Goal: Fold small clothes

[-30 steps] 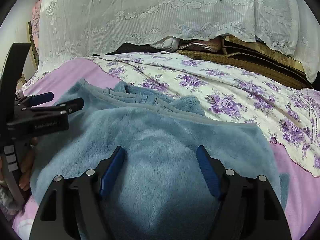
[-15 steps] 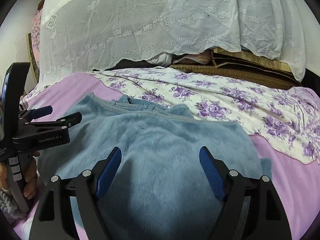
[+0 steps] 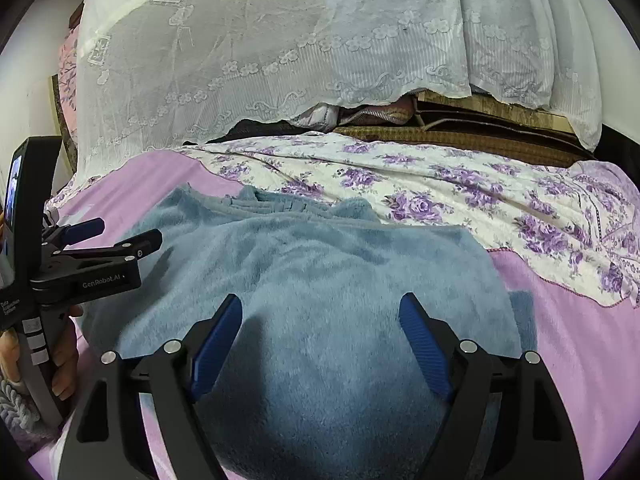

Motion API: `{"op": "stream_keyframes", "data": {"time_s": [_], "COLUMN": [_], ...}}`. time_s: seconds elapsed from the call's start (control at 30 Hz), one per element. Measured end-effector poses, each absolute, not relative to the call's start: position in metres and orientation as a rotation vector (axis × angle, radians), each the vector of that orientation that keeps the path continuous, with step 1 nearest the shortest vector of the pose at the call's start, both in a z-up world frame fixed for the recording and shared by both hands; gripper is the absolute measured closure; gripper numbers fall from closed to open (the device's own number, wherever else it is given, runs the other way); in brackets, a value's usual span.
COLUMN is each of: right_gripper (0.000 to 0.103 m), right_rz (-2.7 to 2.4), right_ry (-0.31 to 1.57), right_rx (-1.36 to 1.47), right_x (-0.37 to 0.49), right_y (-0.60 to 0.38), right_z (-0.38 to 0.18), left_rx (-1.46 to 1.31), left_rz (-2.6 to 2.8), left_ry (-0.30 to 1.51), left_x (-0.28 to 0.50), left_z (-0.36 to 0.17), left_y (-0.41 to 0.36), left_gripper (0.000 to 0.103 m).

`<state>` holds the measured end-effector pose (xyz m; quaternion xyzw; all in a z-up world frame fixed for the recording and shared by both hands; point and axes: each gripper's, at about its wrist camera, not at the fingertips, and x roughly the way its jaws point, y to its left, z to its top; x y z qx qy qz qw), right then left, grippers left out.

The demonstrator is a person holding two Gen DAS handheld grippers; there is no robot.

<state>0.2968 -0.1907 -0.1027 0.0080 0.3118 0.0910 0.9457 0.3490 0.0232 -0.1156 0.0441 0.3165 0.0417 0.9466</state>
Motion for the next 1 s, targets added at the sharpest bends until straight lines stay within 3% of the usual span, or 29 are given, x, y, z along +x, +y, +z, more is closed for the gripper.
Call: {"op": "stream_keyframes", "data": {"time_s": [1.0], "right_gripper": [0.017], "right_rz": [0.167], "right_ry": [0.628], "right_rx": [0.07], "right_x": [0.279], "right_y": [-0.199], "right_z": [-0.101], "left_rx": [0.109], "left_rz": [0.101], "left_ry": [0.673], "left_x": [0.338], "left_z": [-0.122], "left_y": [0.025], "left_gripper": [0.004]}}
